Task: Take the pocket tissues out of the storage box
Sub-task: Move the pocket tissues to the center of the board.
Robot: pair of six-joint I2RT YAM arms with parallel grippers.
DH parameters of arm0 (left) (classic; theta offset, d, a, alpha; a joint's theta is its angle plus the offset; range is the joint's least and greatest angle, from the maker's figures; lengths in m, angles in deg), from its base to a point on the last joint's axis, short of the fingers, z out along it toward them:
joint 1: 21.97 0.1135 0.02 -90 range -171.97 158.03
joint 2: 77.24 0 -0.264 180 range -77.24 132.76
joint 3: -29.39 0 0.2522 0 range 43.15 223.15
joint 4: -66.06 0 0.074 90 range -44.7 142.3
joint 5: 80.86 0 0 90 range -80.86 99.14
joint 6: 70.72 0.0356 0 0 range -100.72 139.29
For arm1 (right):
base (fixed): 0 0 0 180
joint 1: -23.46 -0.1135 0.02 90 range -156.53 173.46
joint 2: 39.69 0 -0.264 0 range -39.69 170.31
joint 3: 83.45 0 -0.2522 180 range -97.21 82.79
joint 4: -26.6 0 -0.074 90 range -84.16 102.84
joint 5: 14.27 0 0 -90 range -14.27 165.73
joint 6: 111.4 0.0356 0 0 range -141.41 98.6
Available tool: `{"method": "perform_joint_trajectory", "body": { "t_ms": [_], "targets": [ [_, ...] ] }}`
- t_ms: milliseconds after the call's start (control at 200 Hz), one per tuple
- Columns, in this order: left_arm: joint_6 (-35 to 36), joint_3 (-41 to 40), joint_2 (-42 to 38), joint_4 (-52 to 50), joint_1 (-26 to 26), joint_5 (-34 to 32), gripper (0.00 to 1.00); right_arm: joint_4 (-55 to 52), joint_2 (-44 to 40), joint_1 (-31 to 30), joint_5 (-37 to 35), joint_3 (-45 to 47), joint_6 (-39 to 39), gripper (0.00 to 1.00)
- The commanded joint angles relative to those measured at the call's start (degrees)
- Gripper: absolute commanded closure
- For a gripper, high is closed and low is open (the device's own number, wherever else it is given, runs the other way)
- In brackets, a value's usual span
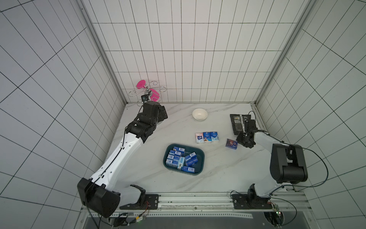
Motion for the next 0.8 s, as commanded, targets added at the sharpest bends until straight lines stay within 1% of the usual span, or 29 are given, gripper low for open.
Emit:
{"method": "perform_joint_trajectory", "body": {
  "t_ms": [0, 135, 240, 585, 795],
  "targets": [
    [0.57, 0.44, -0.8, 1.44, -0.32, 0.32, 0.02, 0.35, 1.56, 0.41, 1.35, -3.16, -0.86, 0.74],
    [0.79, 0.25, -1.04, 1.44, -0.41, 0.02, 0.02, 0.66, 1.54, 0.42, 2.07, -3.26, -1.31, 0.76],
    [0.66, 0.09, -1.01, 1.66, -0.41, -0.07, 0.01, 0.58, 1.54, 0.38, 3.89, -3.29, -1.71, 0.77],
    [-0.32, 0.83, -0.42, 1.75, -0.63, -0.22, 0.02, -0.13, -2.25, -0.53, 5.85, 0.72, -2.02, 0.78],
    [-0.28, 1.31, -0.56, 1.75, -0.68, -0.34, 0.01, -0.78, -4.78, -2.02, 5.65, 2.98, -2.06, 0.77]
  ]
}}
